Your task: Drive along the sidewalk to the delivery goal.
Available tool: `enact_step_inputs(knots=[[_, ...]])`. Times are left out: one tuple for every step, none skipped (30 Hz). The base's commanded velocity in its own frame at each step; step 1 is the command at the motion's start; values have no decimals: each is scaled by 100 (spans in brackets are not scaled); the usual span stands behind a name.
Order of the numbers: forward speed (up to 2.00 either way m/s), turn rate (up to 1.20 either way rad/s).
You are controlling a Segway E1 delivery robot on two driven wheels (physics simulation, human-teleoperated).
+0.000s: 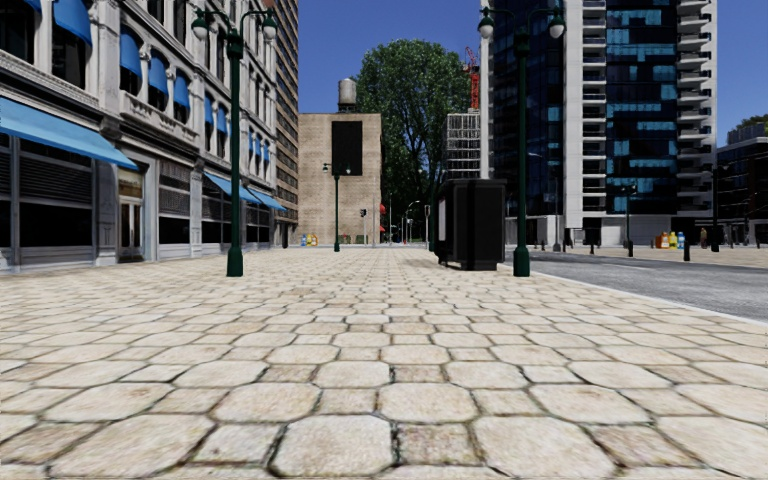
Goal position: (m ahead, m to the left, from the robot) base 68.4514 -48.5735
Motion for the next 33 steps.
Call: enact_step_inputs(knots=[[200, 0], [200, 0], [200, 0], [200, 0], [200, 0], [200, 0], [200, 0], [200, 0], [200, 0], [200, 0], [200, 0], [200, 0], [200, 0], [200, 0], [200, 0], [200, 0], [200, 0], [200, 0], [200, 0], [200, 0], [200, 0], [200, 0], [200, 0], [200, 0], [200, 0], [200, 0], [200, 0], [200, 0], [200, 0], [200, 0], [200, 0], [200, 0], [200, 0]])
